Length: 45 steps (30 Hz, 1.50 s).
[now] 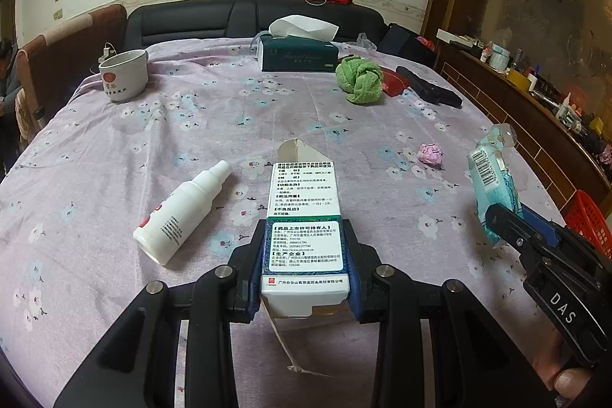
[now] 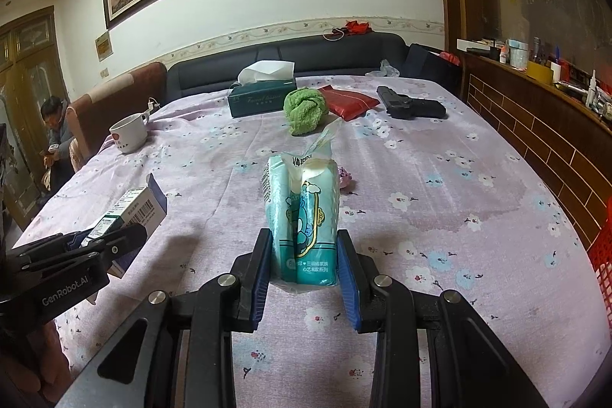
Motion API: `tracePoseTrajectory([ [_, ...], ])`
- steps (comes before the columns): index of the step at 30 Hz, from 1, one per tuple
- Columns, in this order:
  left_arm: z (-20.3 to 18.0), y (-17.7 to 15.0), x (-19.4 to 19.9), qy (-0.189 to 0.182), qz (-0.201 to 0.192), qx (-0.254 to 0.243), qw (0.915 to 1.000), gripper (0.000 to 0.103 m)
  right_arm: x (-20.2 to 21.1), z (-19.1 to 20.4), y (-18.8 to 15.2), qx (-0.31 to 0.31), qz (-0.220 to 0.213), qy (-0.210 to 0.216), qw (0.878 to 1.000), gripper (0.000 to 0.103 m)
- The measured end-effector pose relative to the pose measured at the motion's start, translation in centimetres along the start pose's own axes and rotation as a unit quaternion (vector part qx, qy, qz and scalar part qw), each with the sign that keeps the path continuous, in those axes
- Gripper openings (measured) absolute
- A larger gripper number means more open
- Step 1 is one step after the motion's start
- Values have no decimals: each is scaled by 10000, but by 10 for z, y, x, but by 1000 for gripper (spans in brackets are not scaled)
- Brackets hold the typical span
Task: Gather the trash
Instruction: 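Lift and hold the medicine box and tissue pack above the table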
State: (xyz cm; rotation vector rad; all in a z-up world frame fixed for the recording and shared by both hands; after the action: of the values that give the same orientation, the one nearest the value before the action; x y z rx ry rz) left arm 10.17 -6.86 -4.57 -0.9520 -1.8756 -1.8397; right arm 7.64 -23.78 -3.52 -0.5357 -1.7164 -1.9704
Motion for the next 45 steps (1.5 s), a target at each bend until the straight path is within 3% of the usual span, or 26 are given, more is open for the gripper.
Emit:
tracePoseTrajectory([
  [37, 3, 0, 1, 75, -36, -63, 9999, 33, -5, -1, -3, 45, 136, -84, 9999, 37],
  [40, 0, 1, 2, 43, -62, -107, 9999, 33, 4, -2, -1, 140, 28, -252, 9996, 37],
  [45, -5, 2, 6, -33, -127, -164, 9998, 33, 30, -3, -2, 14, 53, -131, 9999, 37],
])
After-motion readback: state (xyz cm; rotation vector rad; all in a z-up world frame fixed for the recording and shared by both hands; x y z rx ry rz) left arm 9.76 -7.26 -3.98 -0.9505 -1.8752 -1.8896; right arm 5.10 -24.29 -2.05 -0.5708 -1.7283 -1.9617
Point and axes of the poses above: each gripper's, at about its wrist camera, not at the fingertips, and x roughly against the way its jaws point, z to its left, y to its top, the point moved 10 cm from there along -x, roughly the way its jaws point, and after that the axes turned 2 degrees about -x, right-handed, at the moved point
